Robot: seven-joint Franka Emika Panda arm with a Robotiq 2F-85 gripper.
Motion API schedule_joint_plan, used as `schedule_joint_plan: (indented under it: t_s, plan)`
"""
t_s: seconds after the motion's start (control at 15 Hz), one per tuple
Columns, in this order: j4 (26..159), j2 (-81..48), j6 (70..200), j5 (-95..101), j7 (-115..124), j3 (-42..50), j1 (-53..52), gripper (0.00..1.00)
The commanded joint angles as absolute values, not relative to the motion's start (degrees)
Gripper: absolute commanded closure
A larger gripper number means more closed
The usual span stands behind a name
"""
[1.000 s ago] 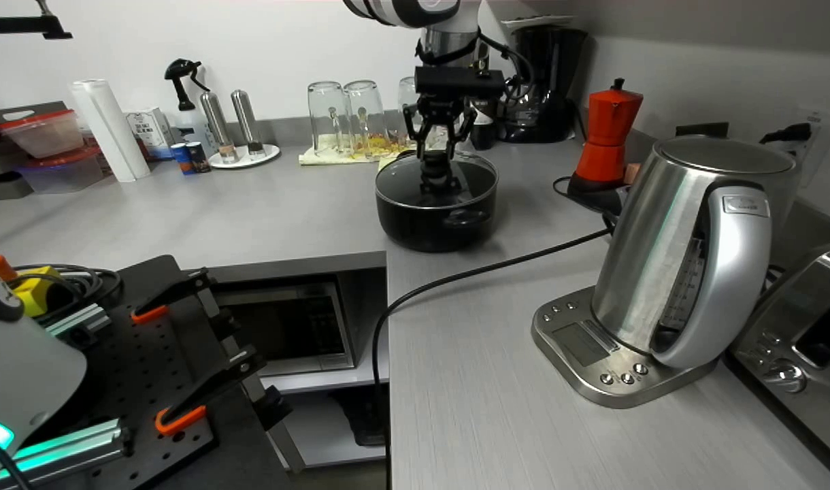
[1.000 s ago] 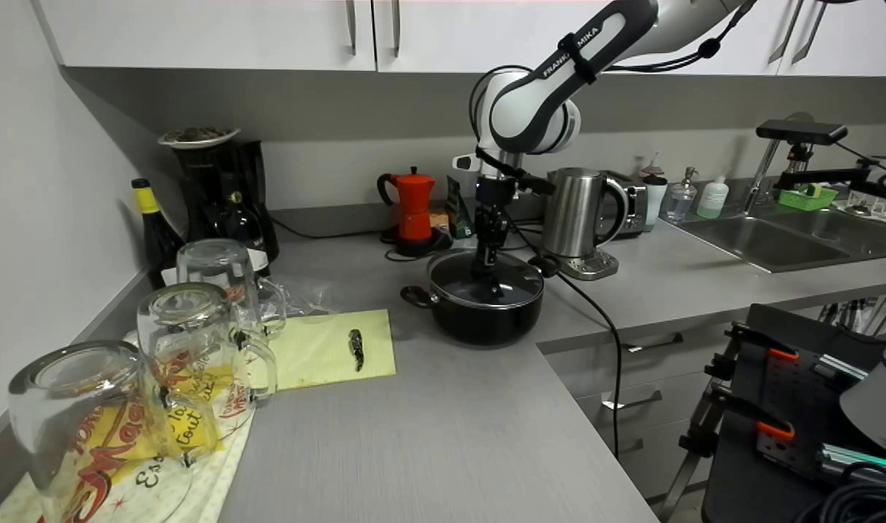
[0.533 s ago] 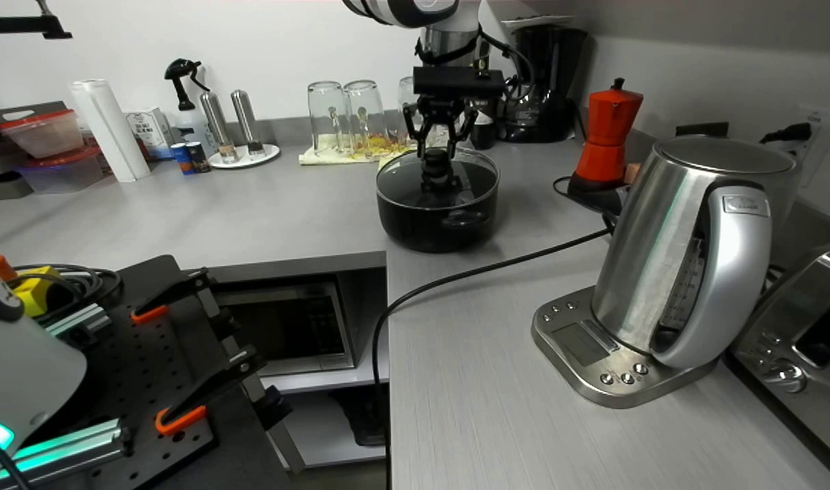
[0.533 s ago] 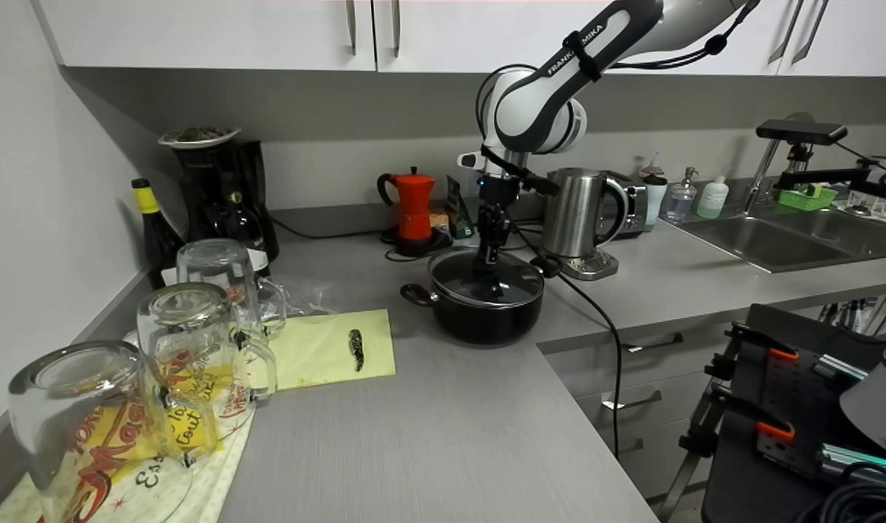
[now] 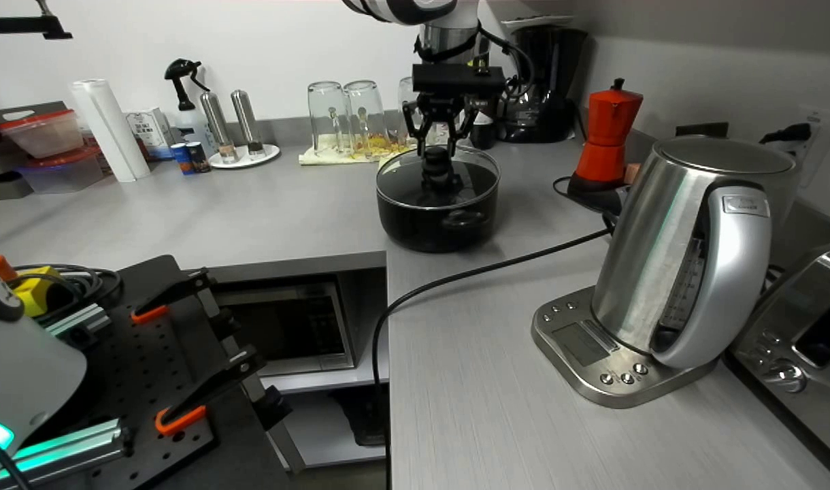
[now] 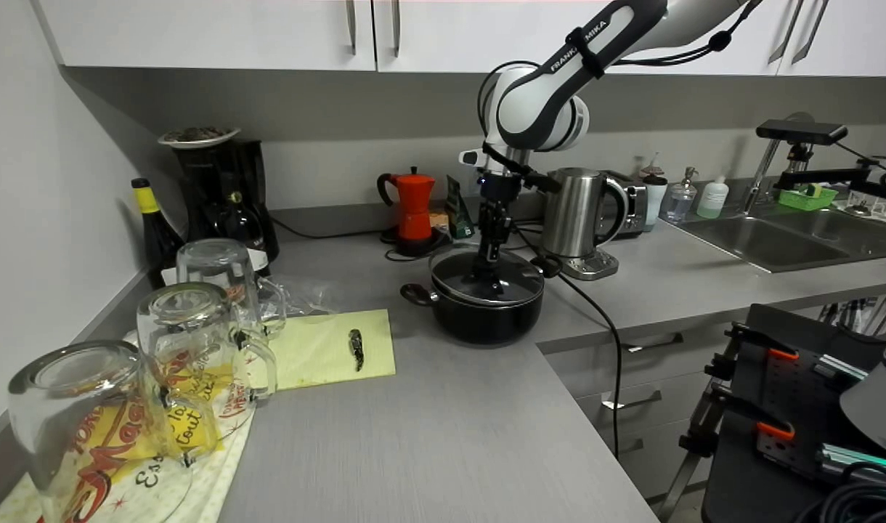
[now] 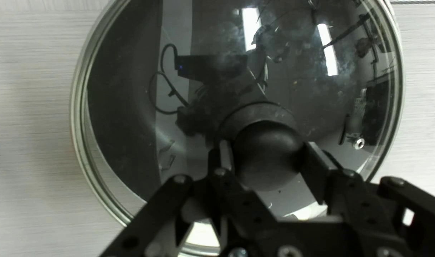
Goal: Place the lid on the pot
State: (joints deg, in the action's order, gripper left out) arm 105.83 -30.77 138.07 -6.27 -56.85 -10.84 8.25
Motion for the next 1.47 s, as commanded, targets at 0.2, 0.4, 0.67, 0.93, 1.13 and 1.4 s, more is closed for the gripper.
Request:
schedule_joint_plan:
  t_s: [0.2,0.4,0.67,0.93,1.13,1.4]
  plan:
    - [106.9,-28.5,137.8,-6.6,-57.2,-10.4,8.0,0.75]
    - [106.8,-28.6,137.6,-6.5,-57.1,-10.2,7.9,0.75]
    - [106.9,-28.8,137.5,-6.6,-57.2,-10.2,8.0,0.75]
    - [106.9,-29.0,137.1,-6.5,-57.0,-10.0,8.1,0.75]
    - [106.9,-29.4,136.5,-6.0,-56.6,-9.5,7.9,0.75]
    - [106.9,-29.8,135.9,-5.7,-56.5,-9.2,7.6,0.75]
